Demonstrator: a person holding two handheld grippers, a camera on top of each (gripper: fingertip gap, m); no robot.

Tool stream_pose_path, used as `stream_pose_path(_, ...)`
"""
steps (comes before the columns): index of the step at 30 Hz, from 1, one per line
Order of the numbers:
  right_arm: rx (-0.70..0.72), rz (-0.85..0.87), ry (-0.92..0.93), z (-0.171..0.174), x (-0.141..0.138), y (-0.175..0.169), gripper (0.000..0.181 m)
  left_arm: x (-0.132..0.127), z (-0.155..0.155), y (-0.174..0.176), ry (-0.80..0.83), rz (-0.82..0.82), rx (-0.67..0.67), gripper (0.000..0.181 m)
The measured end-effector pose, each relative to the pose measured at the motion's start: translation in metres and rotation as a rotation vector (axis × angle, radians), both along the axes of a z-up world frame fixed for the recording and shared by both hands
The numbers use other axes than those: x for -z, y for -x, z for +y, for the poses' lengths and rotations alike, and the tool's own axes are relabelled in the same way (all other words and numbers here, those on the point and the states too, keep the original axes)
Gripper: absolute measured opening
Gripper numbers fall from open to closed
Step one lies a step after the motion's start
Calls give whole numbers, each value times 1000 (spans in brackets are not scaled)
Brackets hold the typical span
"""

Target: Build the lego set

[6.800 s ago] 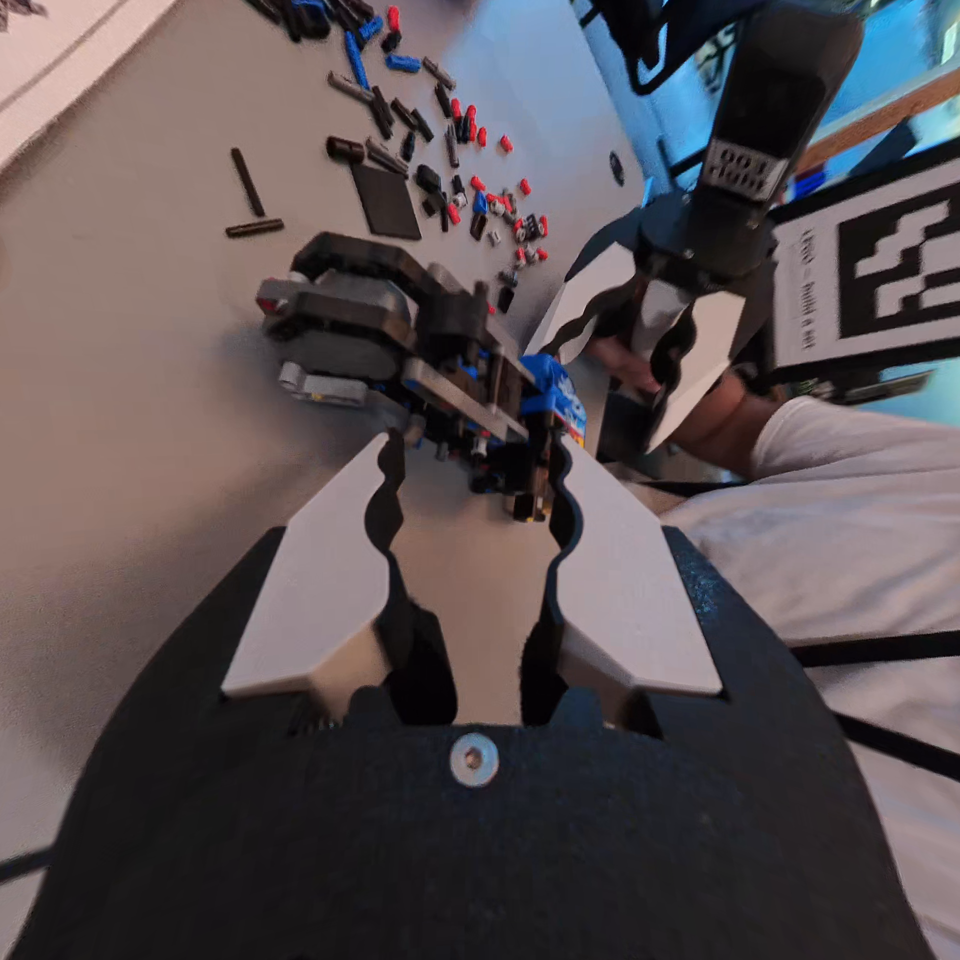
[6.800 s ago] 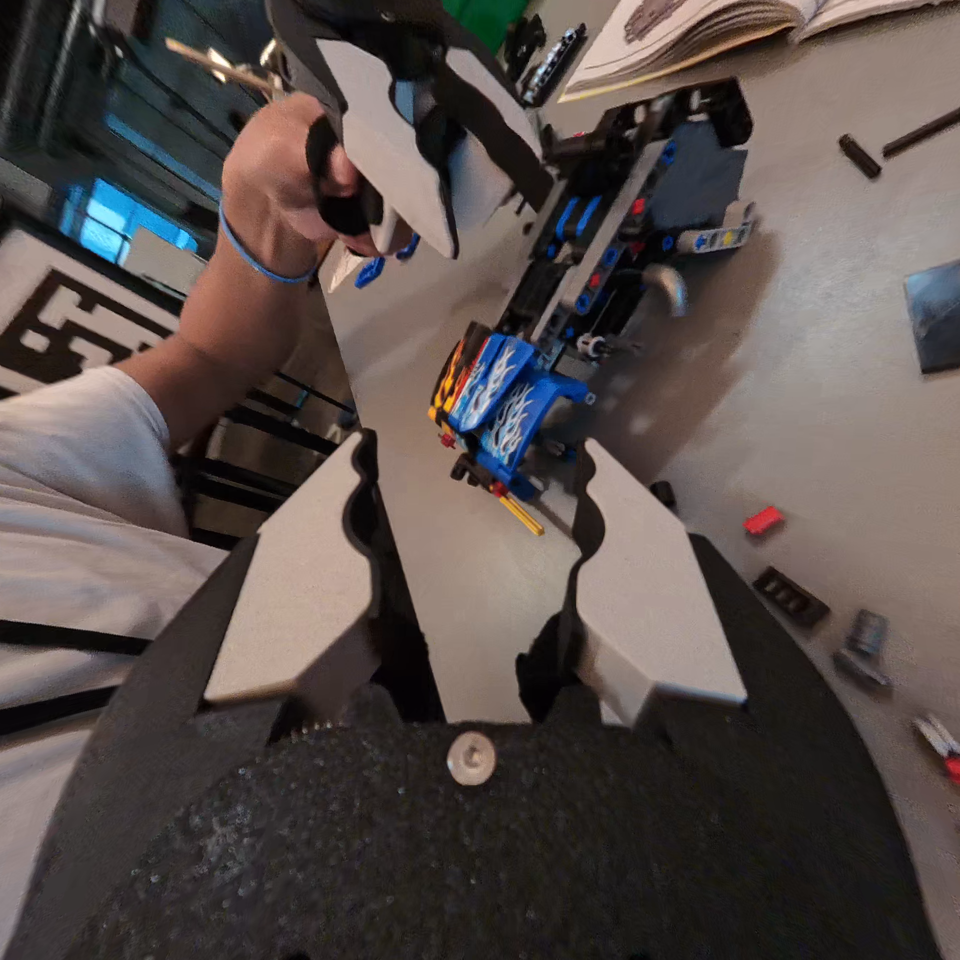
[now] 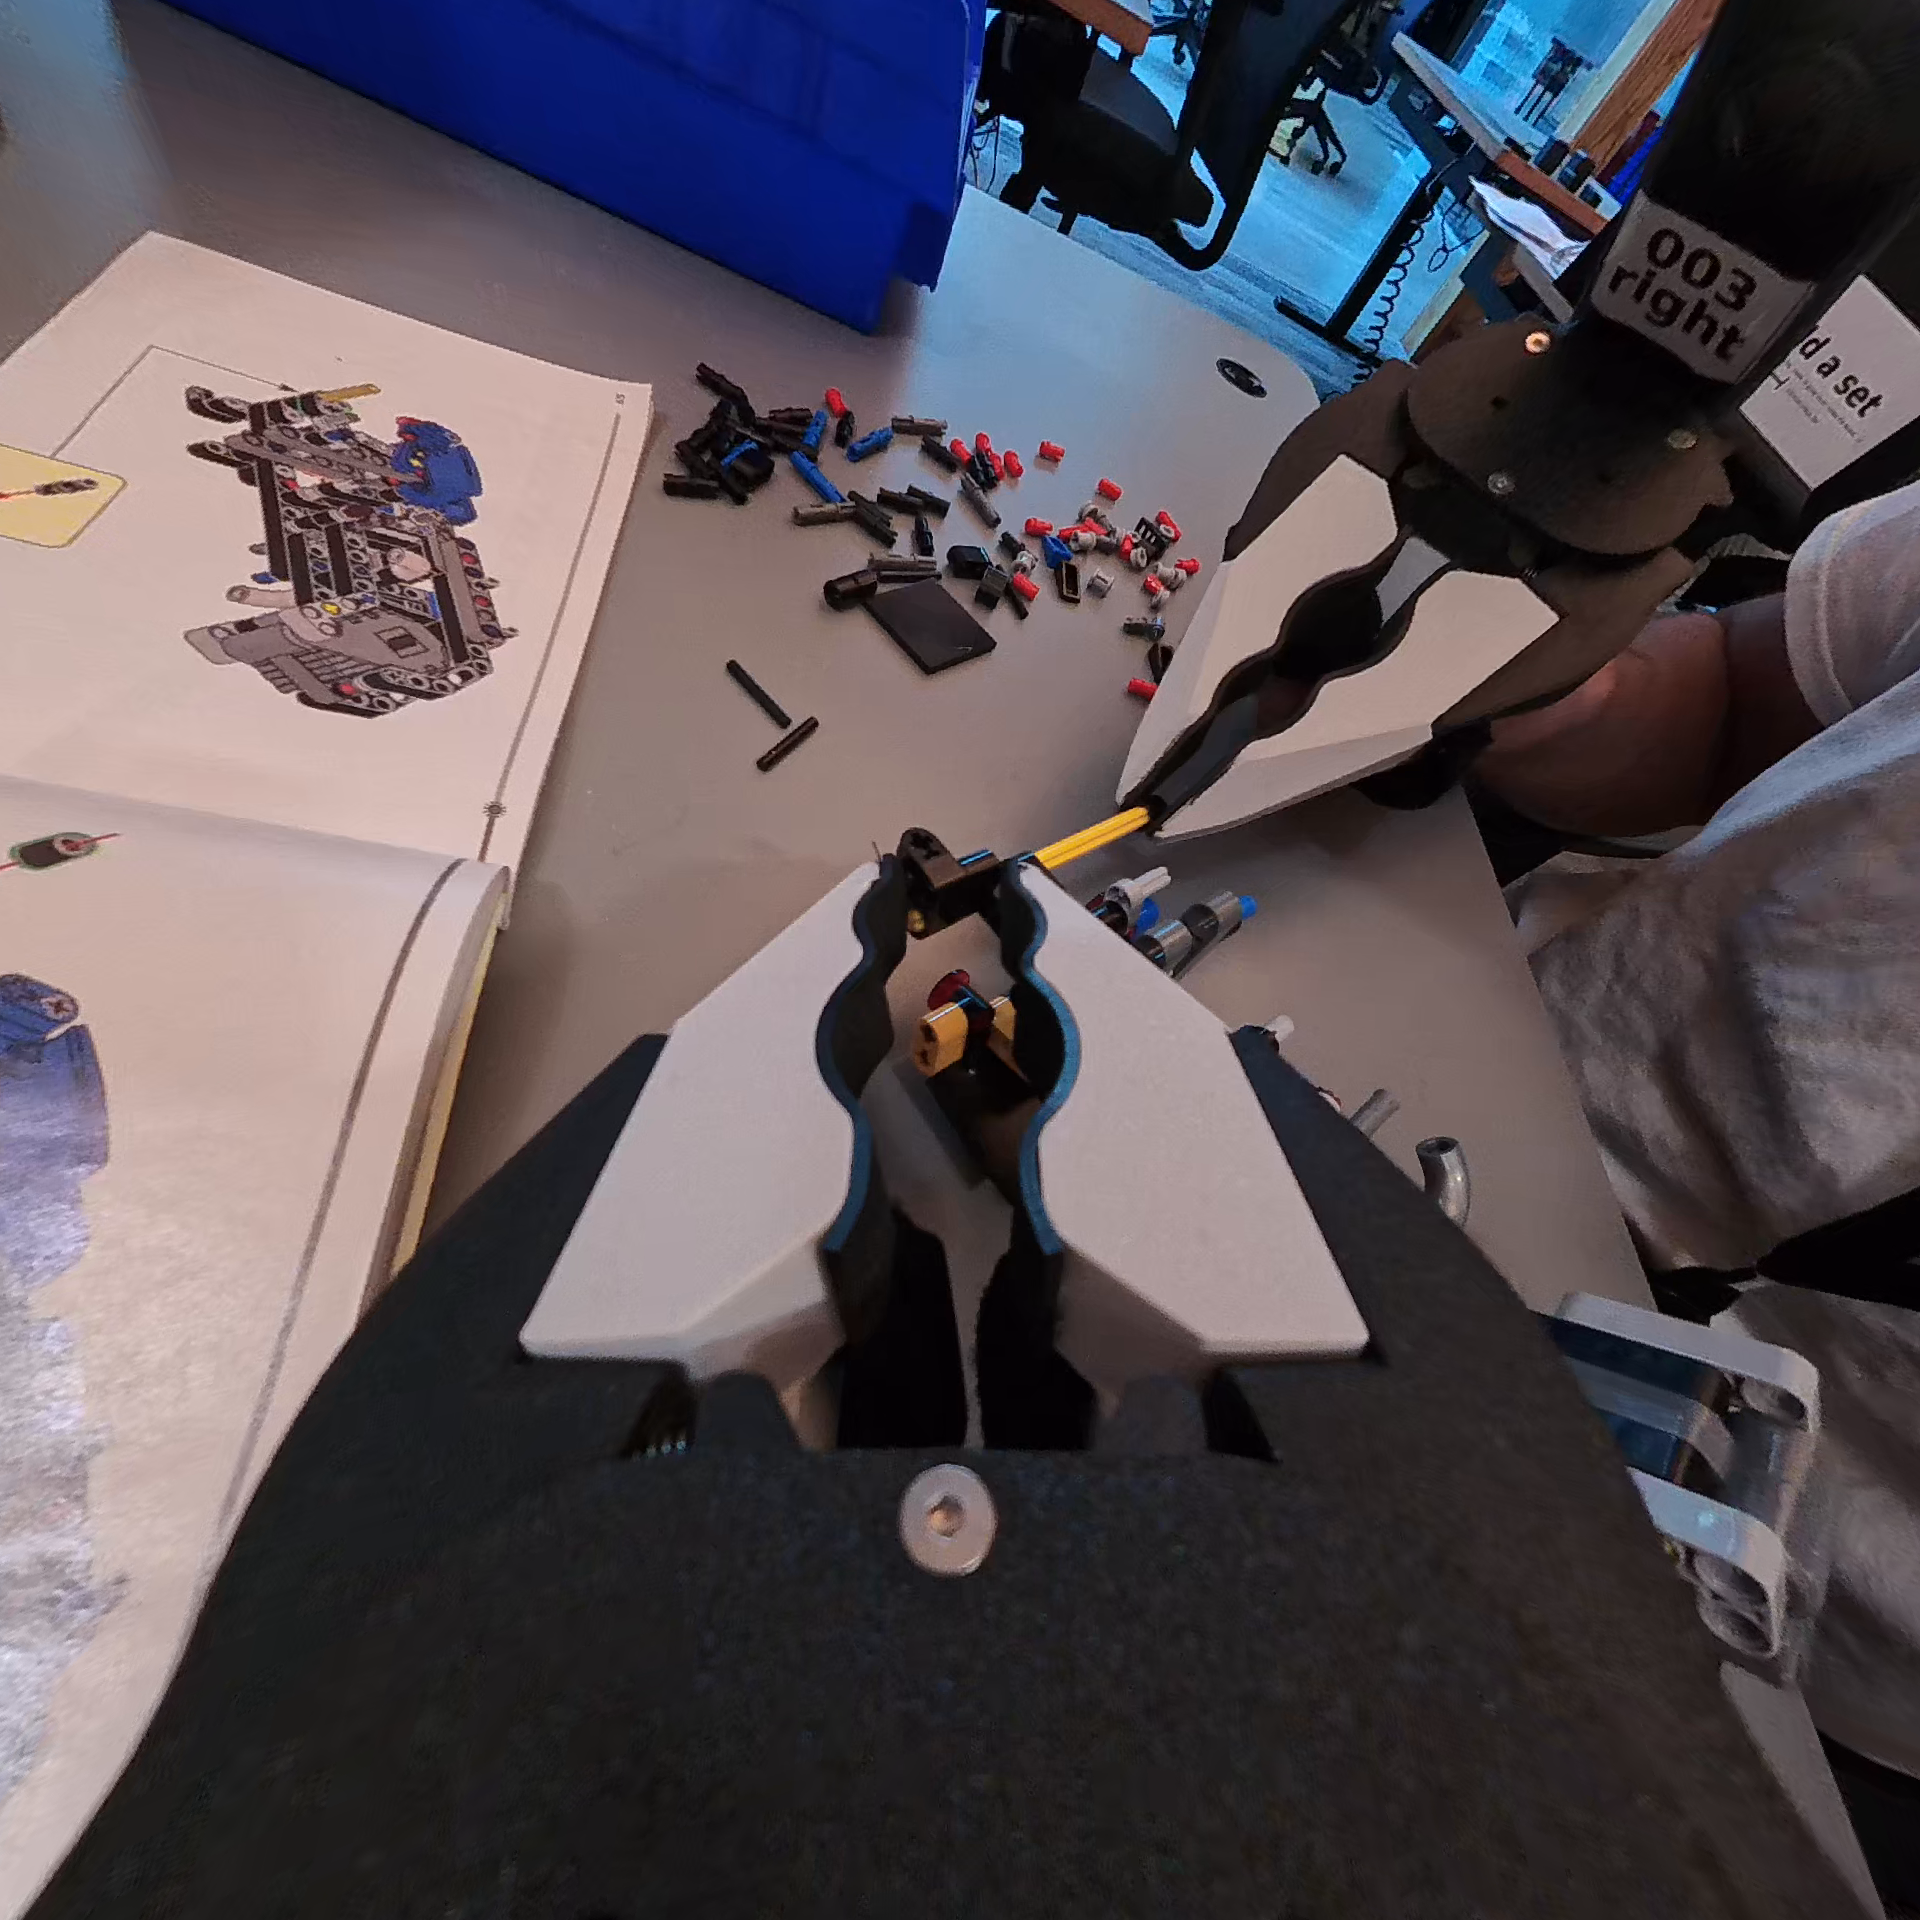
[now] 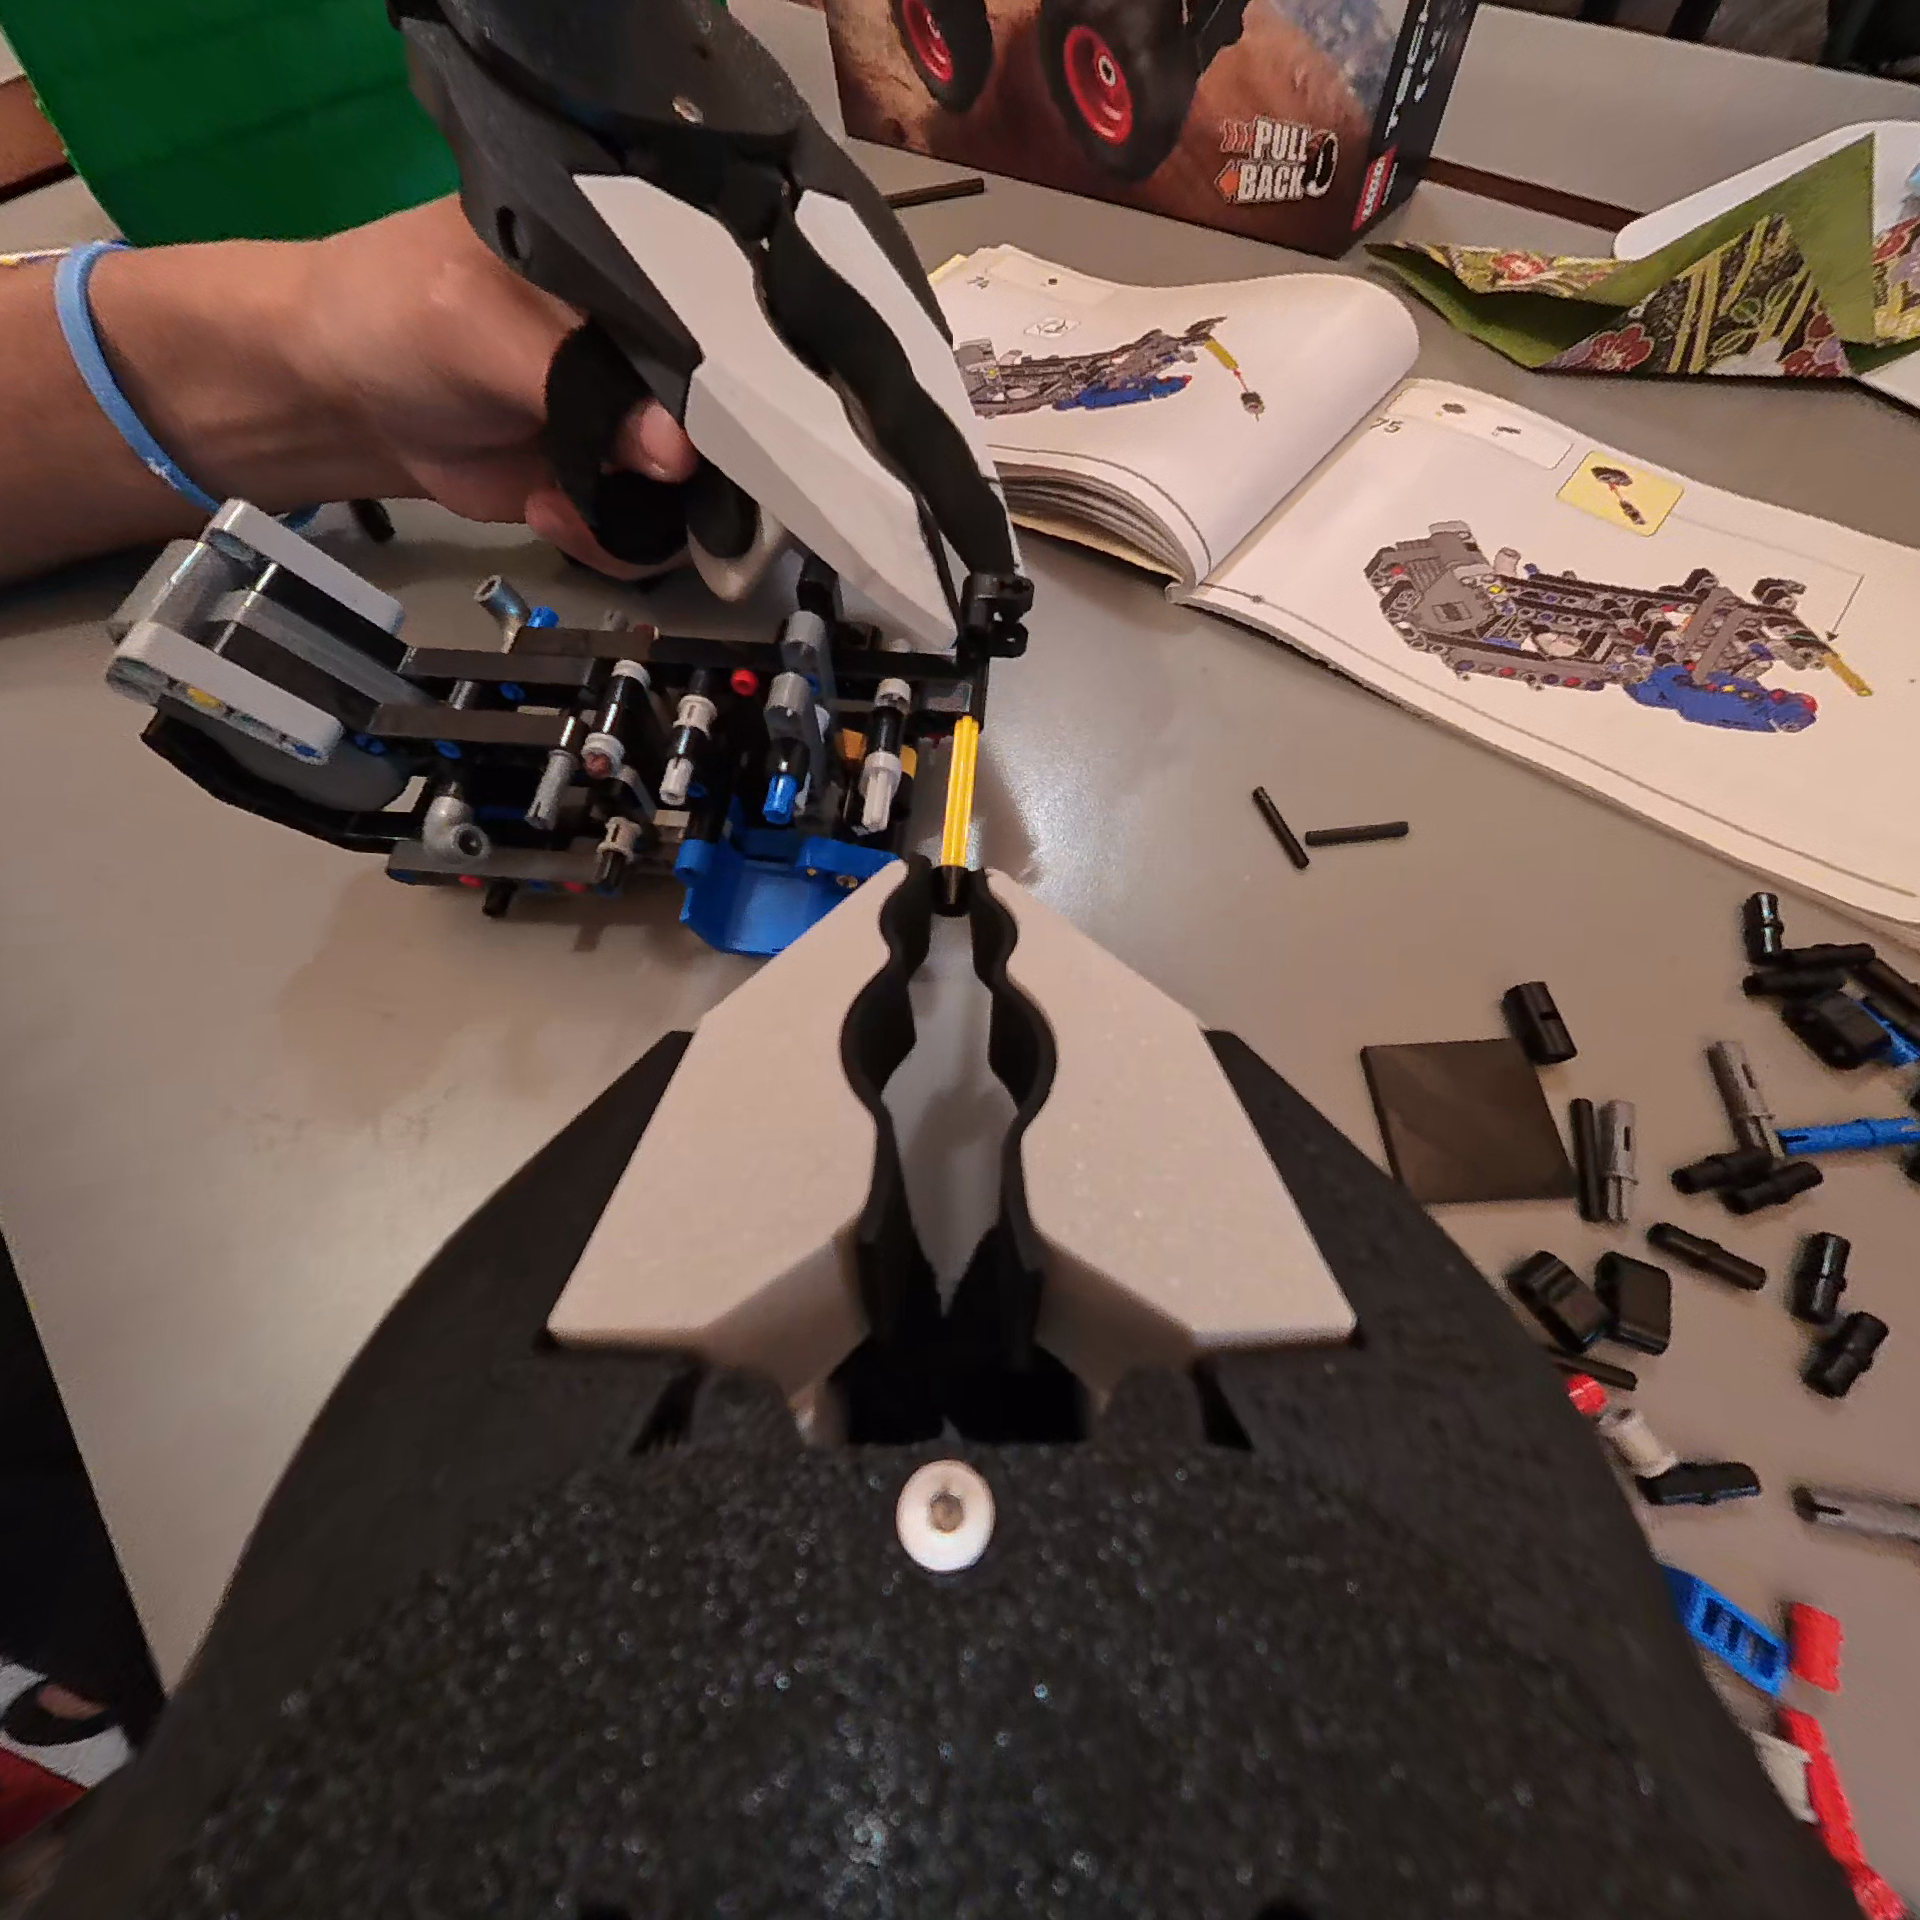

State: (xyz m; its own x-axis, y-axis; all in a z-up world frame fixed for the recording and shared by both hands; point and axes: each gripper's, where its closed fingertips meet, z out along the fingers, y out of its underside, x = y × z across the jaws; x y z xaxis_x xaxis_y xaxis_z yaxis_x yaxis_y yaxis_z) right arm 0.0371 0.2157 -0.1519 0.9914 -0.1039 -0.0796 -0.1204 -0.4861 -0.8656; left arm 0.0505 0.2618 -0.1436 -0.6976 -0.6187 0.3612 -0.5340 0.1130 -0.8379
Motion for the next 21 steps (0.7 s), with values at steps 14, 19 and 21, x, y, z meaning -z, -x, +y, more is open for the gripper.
stream_pose_path(14,-3,127,89,15,-1,1,8,0,-6,3,-3,-7,19,15)
stream_pose_path(19,-30,50,27,-1,-8,0,13,0,-6,3,3,0,21,15)
stream_pose_path(21,-48,35,12,-1,-8,3,8,0,-6,3,-1,-5,19,15)
